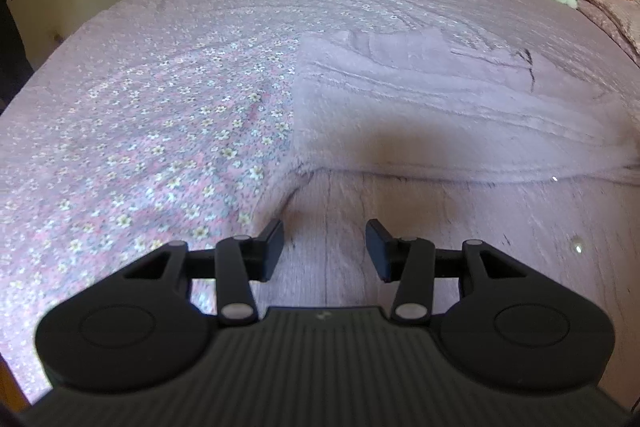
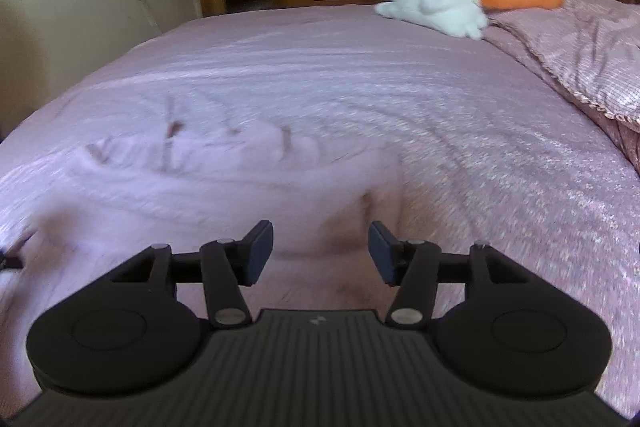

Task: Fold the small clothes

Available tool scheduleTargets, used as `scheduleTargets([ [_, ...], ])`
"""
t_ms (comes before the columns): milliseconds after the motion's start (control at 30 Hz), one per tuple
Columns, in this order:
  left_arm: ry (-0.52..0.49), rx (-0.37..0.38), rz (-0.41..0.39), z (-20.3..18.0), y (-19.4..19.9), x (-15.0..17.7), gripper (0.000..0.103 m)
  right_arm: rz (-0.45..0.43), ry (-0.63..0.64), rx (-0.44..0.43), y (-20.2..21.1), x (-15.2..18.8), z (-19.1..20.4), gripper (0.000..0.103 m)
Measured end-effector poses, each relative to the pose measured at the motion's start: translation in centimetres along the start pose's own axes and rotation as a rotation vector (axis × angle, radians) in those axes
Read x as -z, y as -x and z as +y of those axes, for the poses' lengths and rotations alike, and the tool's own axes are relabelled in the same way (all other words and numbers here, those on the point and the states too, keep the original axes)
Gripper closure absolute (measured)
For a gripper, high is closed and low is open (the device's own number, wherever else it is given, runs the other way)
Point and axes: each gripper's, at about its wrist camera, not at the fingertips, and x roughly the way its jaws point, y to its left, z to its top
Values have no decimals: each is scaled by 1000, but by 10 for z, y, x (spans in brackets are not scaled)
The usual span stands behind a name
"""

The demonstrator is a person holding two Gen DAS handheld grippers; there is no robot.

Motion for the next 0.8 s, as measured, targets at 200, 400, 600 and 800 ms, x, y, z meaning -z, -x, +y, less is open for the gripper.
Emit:
scheduleTargets([
  [200, -25, 27, -4, -2, 28, 19, 48, 20, 49, -73, 44, 41, 34, 38],
  [400, -78, 49, -7, -9, 50, 46, 42, 59, 164, -109, 76, 91, 71, 29],
  [600, -107, 74, 6, -14, 61, 70, 41, 102, 314, -122, 88, 126, 95, 19],
  [800, -129, 119, 54, -21, 66, 87, 29, 207, 384, -170, 87, 143, 104, 14],
])
